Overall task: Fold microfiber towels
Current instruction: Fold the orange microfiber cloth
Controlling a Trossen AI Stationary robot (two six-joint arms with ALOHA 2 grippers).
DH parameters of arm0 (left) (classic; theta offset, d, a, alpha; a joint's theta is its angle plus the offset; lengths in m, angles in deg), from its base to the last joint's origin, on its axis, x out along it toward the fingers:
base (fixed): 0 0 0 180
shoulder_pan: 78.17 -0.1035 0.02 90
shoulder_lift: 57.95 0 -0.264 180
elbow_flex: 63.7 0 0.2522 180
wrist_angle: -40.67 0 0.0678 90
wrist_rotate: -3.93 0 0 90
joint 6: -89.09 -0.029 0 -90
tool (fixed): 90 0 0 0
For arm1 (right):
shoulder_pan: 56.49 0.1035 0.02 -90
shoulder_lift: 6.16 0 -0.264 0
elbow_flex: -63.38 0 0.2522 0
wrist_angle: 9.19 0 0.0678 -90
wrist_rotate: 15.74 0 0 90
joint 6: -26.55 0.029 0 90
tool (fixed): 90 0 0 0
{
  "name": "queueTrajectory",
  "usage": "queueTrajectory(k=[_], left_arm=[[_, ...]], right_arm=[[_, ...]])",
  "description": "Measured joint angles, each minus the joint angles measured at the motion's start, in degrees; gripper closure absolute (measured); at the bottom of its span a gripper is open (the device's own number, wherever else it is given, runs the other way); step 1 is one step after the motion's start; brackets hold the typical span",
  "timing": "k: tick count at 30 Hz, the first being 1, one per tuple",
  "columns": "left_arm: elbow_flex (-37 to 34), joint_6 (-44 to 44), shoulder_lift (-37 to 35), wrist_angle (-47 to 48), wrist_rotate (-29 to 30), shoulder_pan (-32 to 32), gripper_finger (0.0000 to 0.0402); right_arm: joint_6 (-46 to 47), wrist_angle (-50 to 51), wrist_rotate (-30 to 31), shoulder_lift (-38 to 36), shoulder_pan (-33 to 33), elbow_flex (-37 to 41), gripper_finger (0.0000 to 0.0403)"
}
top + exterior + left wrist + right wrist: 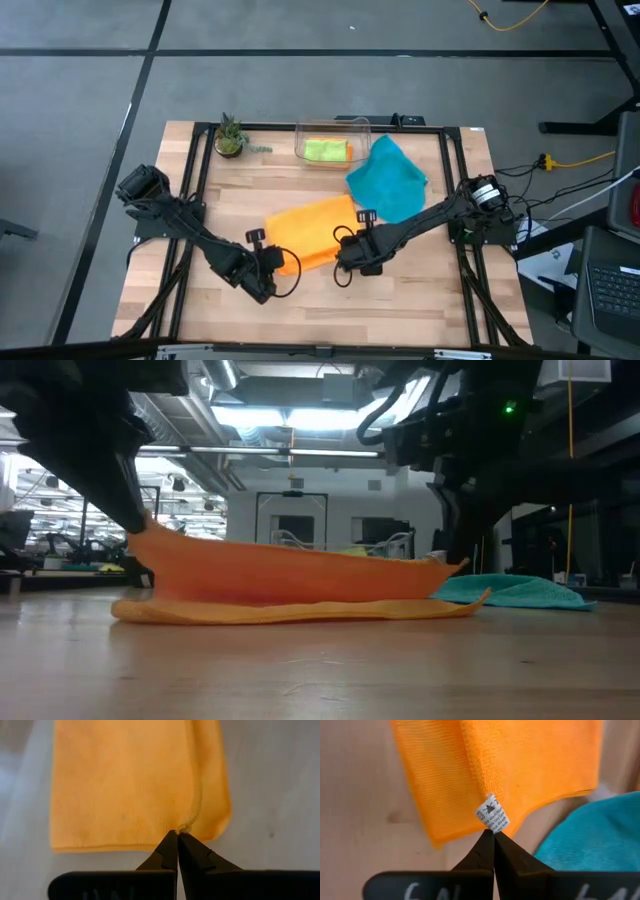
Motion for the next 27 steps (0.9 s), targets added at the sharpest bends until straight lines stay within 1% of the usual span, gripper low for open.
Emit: queueTrajectory(k=[7, 11, 19, 21, 23, 25, 27], left_arm=[[0.0, -0.4, 0.2, -5.1, -1.4, 0.6, 0.0401], [0.0, -3.2, 0.2, -5.8, -3.6, 0.7, 0.0401], [0.0, -3.6, 0.2, -6.2, -4.2, 0.2, 0.0399], [0.0, -3.3, 0.2, -6.3, -4.4, -0.1, 0.0387], [0.0, -2.8, 0.2, -6.3, -4.4, -0.2, 0.0367], [0.0, -1.6, 0.2, -6.3, -4.4, -0.4, 0.0342], [0.0, -0.1, 0.2, -6.2, -4.5, -0.5, 0.0317]], right_arm=[[-0.2, -0.2, -4.1, 0.0, 0.0, 0.0, 0.0403], [-0.3, -0.7, -7.2, 0.0, 0.0, 0.0, 0.0400], [-0.2, -1.2, -7.2, 0.0, 0.0, 0.0, 0.0374], [-0.3, -1.2, -7.3, 0.0, 0.0, 0.0, 0.0370], [-0.2, -1.1, -8.2, 0.0, 0.0, 0.0, 0.0363], [-0.2, -1.1, -10.6, 0.0, 0.0, 0.0, 0.0348], [0.1, -1.1, -12.2, 0.0, 0.0, 0.0, 0.0325]])
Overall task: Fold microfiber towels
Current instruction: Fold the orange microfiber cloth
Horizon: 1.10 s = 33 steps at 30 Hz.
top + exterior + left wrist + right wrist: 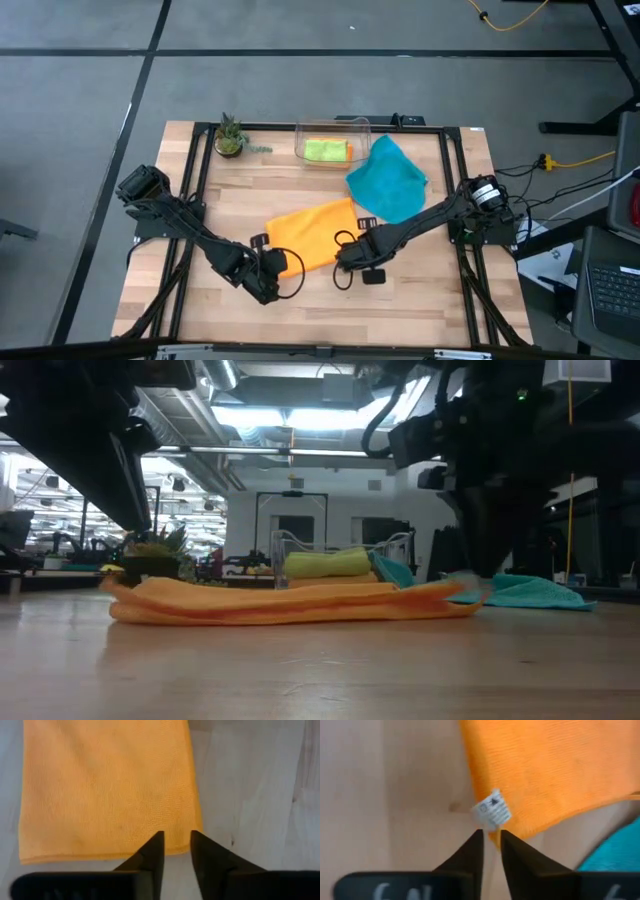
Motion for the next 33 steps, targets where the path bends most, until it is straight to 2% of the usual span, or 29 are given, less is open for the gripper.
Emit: queueTrajectory(k=[4, 8, 11, 15, 21, 24, 28, 33], left_arm=[[0.0, 1.4, 0.0, 0.0, -1.5, 0.0, 0.0282], [0.0, 1.1, 0.0, 0.4, -0.5, -0.1, 0.0278], [0.0, 2.1, 0.0, 1.3, 1.3, -0.5, 0.0280], [0.6, 1.9, -0.9, 2.2, 1.7, -1.6, 0.0281], [1.8, -0.4, -1.8, 11.7, 4.1, -5.5, 0.0281], [1.3, -0.7, -1.8, 15.1, 2.5, -9.4, 0.0282], [-2.3, -5.7, -1.6, 13.8, 1.3, -15.2, 0.0282], [-7.3, -10.9, -1.6, 7.7, -0.6, -20.3, 0.0282]], right_arm=[[1.3, 0.2, -1.4, 0.0, 0.0, 0.0, 0.0269], [1.4, 0.2, -1.6, 0.0, 0.0, 0.0, 0.0226], [2.7, 0.1, -1.6, 0.0, 0.0, 0.0, 0.0210], [6.7, -0.5, -1.3, 0.0, 0.0, 0.0, 0.0205], [12.8, -0.7, -0.7, 0.0, -0.1, 0.0, 0.0215], [15.2, -0.7, -0.7, 0.0, -0.1, 0.0, 0.0222], [18.3, -0.7, -0.7, 0.0, -0.1, 0.0, 0.0229], [22.2, -0.7, -2.3, 0.0, 0.3, 0.0, 0.0230]])
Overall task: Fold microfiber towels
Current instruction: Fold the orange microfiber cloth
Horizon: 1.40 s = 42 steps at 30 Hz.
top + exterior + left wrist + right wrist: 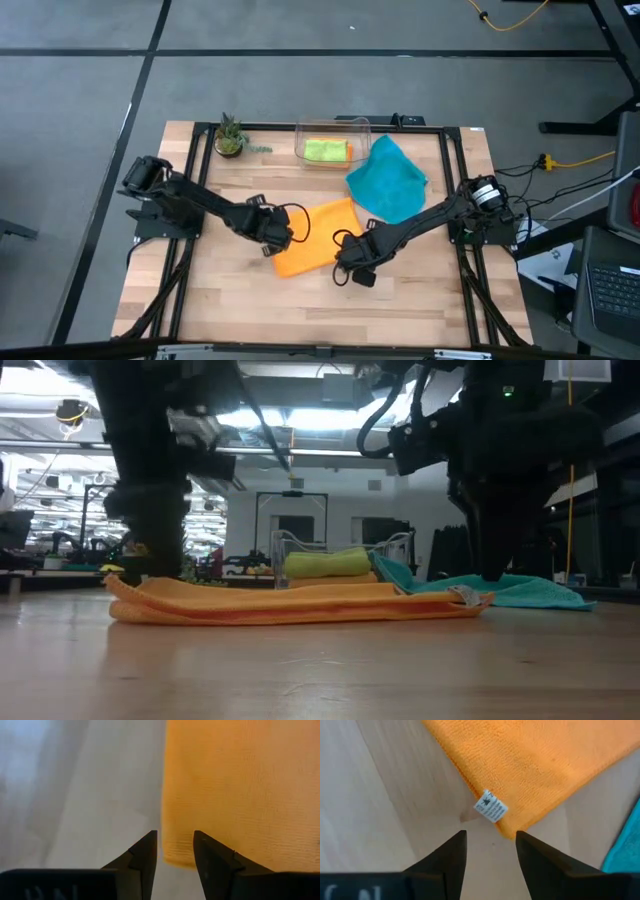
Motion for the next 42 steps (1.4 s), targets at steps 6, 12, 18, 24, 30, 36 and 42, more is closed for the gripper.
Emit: queueTrajectory(k=[6, 12, 18, 24, 30, 36, 42], left_arm=[[-4.3, 1.3, 0.0, -2.9, -2.6, -1.0, 0.0282], [-7.1, 11.9, -0.3, -2.7, -8.8, 2.3, 0.0282], [-5.5, 23.2, -0.2, -4.3, -22.4, 9.7, 0.0292], [1.7, 19.6, -0.4, -11.7, -25.9, 14.8, 0.0297], [11.2, 4.7, -0.3, -8.3, -17.0, 14.2, 0.0301], [11.7, -1.3, -0.3, -5.0, -20.9, 9.9, 0.0302], [10.6, 0.0, -0.3, 0.9, -17.2, 7.6, 0.0302]], right_arm=[[1.3, 0.1, -0.2, 0.0, 1.2, 0.0, 0.0231], [1.4, 0.1, -0.2, 0.0, 1.4, 0.0, 0.0231], [1.4, 0.1, -0.2, 0.0, 1.4, 0.0, 0.0231], [1.4, 0.0, -0.2, 0.0, 1.4, 0.0, 0.0231], [4.7, 0.6, -0.2, 0.0, 1.8, 0.0, 0.0231], [7.7, 1.0, -0.3, 0.0, 3.9, 0.0, 0.0231], [7.7, 0.9, -0.3, 0.0, 6.6, 0.0, 0.0231]])
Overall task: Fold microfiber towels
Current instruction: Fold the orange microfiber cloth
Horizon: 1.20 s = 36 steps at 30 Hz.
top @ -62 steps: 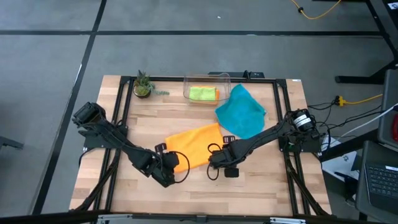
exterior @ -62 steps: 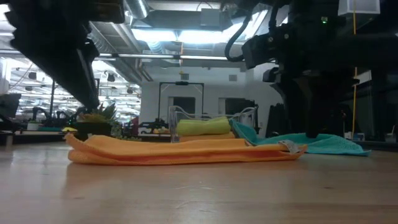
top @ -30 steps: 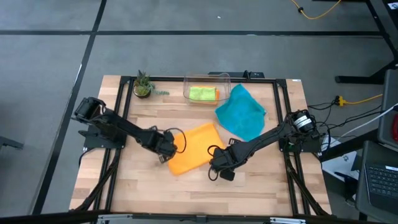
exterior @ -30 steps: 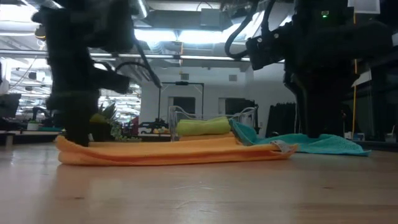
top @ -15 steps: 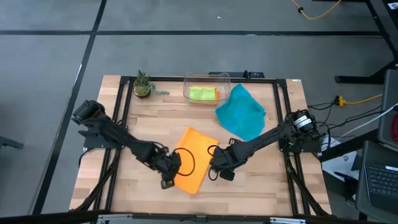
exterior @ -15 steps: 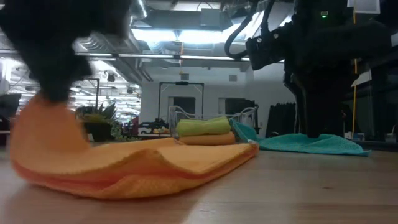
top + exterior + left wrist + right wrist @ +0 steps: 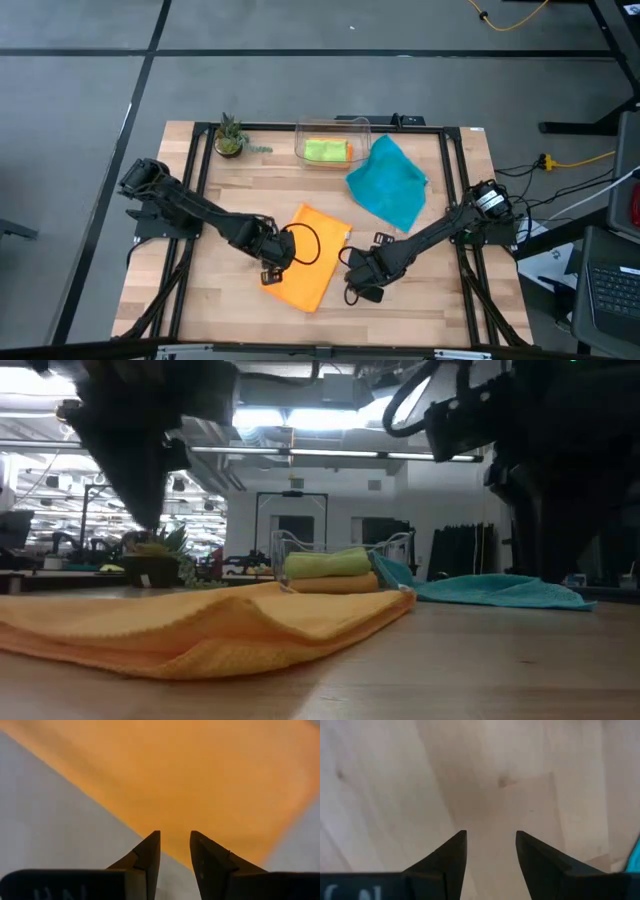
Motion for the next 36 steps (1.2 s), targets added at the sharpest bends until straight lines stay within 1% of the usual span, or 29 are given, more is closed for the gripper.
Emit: queueTrajectory(k=[3, 4, 6, 12, 14, 18, 21, 26, 30, 32, 36], left_arm=[[0.0, -4.3, 0.0, -2.3, 6.7, -0.6, 0.0302], [0.0, -6.7, 0.4, -3.0, 7.7, -1.1, 0.0302], [0.0, -11.7, 1.8, -5.4, 7.9, -2.4, 0.0302], [-0.3, -25.6, 7.1, -13.1, 3.9, -6.8, 0.0302], [-0.3, -32.1, 8.9, -16.5, 2.2, -7.7, 0.0302], [-0.3, -45.8, 10.9, -22.4, -5.1, -8.4, 0.0302], [-0.4, -50.1, 11.4, -24.1, -9.2, -8.7, 0.0302], [-0.3, -52.7, 13.7, -24.6, -9.4, -10.2, 0.0302], [0.0, -52.4, 16.5, -26.3, -10.3, -11.1, 0.0302], [0.1, -48.7, 18.0, -27.1, -10.5, -11.5, 0.0302], [0.2, -33.0, 18.8, -27.4, -11.0, -12.4, 0.0303]], right_arm=[[1.6, 0.0, 0.0, 0.0, 0.8, 0.0, 0.0231], [2.4, 0.0, 0.0, 0.0, 1.0, 0.0, 0.0231], [4.0, -0.1, 0.0, 0.0, 1.6, 0.0, 0.0231], [8.6, -0.8, 0.1, 0.0, 3.5, 0.0, 0.0231], [9.1, -0.8, 0.1, 0.0, 4.1, 0.0, 0.0231], [10.4, -1.0, 0.1, 0.0, 5.4, 0.0, 0.0231], [11.7, -1.1, 0.1, 0.0, 6.0, 0.0, 0.0231], [11.7, -1.2, 0.1, 0.0, 6.3, 0.0, 0.0231], [11.8, -1.2, 0.1, 0.0, 6.3, 0.0, 0.0231], [12.0, -1.4, 0.1, 0.0, 6.3, 0.0, 0.0231], [13.2, -1.5, 0.1, 0.0, 6.3, 0.0, 0.0231]])
